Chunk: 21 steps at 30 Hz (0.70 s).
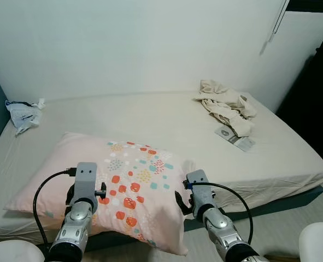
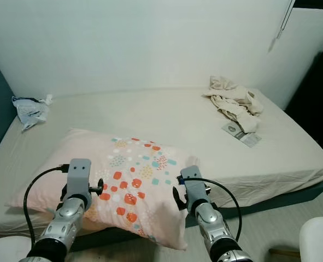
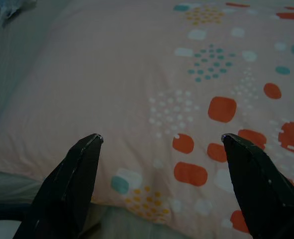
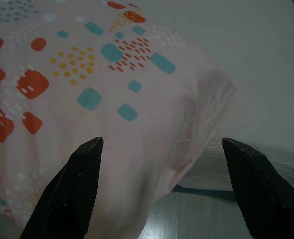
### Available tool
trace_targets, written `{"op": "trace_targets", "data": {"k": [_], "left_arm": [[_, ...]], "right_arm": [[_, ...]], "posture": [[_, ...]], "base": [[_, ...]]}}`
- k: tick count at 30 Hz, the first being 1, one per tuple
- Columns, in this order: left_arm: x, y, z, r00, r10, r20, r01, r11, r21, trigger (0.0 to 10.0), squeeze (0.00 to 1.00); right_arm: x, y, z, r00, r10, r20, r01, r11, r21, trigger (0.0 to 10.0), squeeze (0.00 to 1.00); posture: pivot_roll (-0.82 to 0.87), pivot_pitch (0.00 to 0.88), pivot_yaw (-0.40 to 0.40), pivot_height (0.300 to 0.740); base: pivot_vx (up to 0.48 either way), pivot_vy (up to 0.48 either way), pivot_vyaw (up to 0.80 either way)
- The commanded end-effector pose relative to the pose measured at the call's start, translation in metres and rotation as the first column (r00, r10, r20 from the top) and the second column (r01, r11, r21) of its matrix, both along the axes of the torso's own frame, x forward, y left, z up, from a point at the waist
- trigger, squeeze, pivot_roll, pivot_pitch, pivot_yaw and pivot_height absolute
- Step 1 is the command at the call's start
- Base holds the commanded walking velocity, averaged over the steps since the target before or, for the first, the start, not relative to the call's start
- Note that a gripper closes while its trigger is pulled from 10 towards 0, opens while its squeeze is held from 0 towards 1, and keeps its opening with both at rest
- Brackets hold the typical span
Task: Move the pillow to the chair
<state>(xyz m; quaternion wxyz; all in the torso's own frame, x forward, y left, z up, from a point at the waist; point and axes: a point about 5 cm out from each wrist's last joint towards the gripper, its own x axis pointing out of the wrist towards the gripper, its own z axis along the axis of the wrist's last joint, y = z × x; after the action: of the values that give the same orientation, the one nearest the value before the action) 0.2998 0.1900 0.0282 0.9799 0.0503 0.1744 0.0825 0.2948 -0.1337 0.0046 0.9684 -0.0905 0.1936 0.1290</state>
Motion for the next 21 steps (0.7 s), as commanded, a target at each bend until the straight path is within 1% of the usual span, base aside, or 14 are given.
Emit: {"op": "trace_targets", "data": {"k": [1,5,6,9,12,15,21], "left_arm": [[-0.001,0.001,-0.001,1.0,0.01,0.004,-0.01,1.0,0.01,10.0,0.0],[-0.003,-0.003,-0.006,1.0,0.0,-0.016,0.001,1.0,0.027,10.0,0.0],[-0.003,-0.003,-0.006,1.0,0.0,-0.016,0.001,1.0,0.027,10.0,0.0],[-0.001,-0.006,-0.004,1.0,-0.012,-0.008,0.013,0.999,0.048,10.0,0.0],[-0.001,-0.006,-0.003,1.0,-0.006,-0.004,0.006,0.999,0.05,10.0,0.0],[0.0,-0.005,-0.003,1.0,0.007,0.002,-0.007,0.999,0.053,10.0,0.0],[-0.001,-0.007,-0.006,1.0,0.006,-0.003,-0.006,0.998,0.057,10.0,0.0]], "right_arm": [[0.0,0.003,0.0,1.0,0.003,0.002,-0.003,1.0,0.005,10.0,0.0],[0.001,0.006,0.0,1.0,0.007,-0.009,-0.007,1.0,-0.003,10.0,0.0],[0.001,0.006,0.0,1.0,0.007,-0.009,-0.007,1.0,-0.003,10.0,0.0],[0.008,0.009,0.008,1.0,0.016,0.018,-0.016,1.0,0.01,10.0,0.0],[0.01,0.009,0.009,1.0,0.016,0.023,-0.016,1.0,0.011,10.0,0.0],[0.011,0.008,0.01,1.0,0.012,0.019,-0.012,1.0,0.005,10.0,0.0],[0.01,-0.001,0.008,1.0,-0.023,0.009,0.023,1.0,-0.007,10.0,0.0]], "posture": [[0.0,0.0,-0.048,0.74],[0.0,0.0,-0.05,0.74],[0.0,0.0,-0.05,0.74],[0.01,0.0,-0.06,0.74],[0.01,0.0,-0.061,0.74],[0.01,0.0,-0.063,0.74],[0.01,0.0,-0.069,0.74]], "base": [[0.0,0.0,0.0],[0.0,0.0,0.0],[0.0,0.0,0.0],[0.0,0.0,0.0],[0.0,0.0,0.0],[0.0,0.0,0.0],[0.0,0.0,0.0]]}}
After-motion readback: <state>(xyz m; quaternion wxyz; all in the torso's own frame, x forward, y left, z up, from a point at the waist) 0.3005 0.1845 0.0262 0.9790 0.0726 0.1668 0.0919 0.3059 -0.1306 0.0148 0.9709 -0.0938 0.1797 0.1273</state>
